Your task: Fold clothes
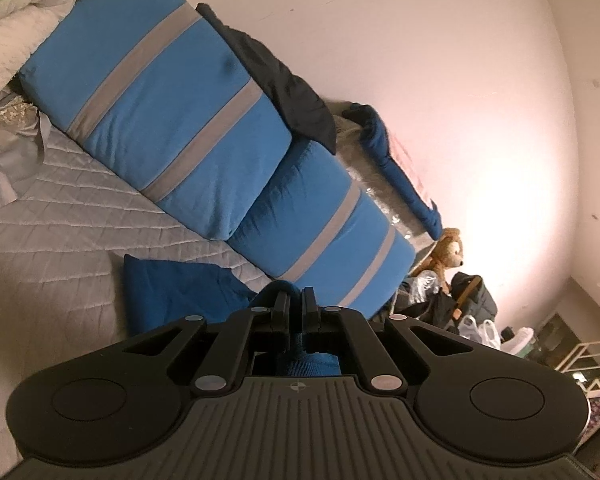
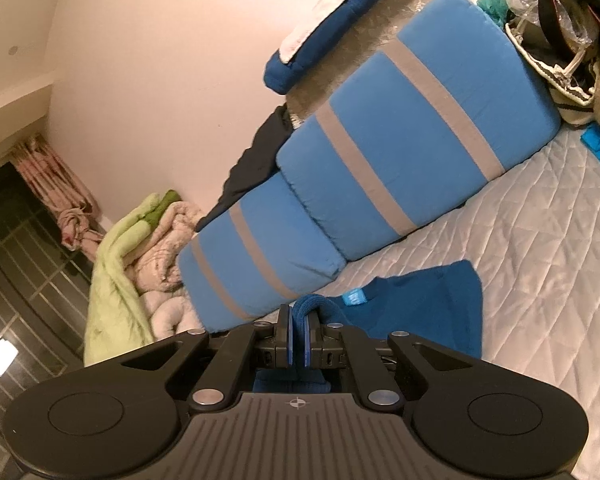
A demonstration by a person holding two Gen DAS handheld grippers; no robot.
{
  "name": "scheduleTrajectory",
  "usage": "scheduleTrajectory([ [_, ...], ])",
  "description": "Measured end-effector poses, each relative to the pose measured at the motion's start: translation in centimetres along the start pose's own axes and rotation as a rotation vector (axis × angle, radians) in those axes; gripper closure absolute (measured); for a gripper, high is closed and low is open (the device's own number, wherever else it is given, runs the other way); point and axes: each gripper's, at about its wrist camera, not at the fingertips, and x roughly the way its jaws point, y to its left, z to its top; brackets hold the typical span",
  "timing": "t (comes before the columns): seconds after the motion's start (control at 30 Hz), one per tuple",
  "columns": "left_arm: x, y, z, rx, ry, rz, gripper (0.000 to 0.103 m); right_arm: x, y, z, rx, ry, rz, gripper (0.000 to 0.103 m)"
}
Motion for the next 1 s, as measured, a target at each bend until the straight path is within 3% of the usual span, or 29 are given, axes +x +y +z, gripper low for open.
scheduleTrajectory([
  [0.23, 3.6, 1.6, 0.9, -0.017, 0.031, 0.056, 0.098, 3.5, -2.2, 1.6, 0.012, 0.003, -0.056, 0.096],
  [0.83, 13.4, 9.4, 1.1, -0.115, 0.156, 0.261, 0.097, 14.7, -10.7, 1.4, 0.122, 0.087, -0.238, 0.095],
  [1.0, 15.1, 11.5, 0.4, -0.176, 0.183, 0.318, 0.096, 16.9, -12.9, 0.6, 0.175, 0.118, -0.292, 0.089],
])
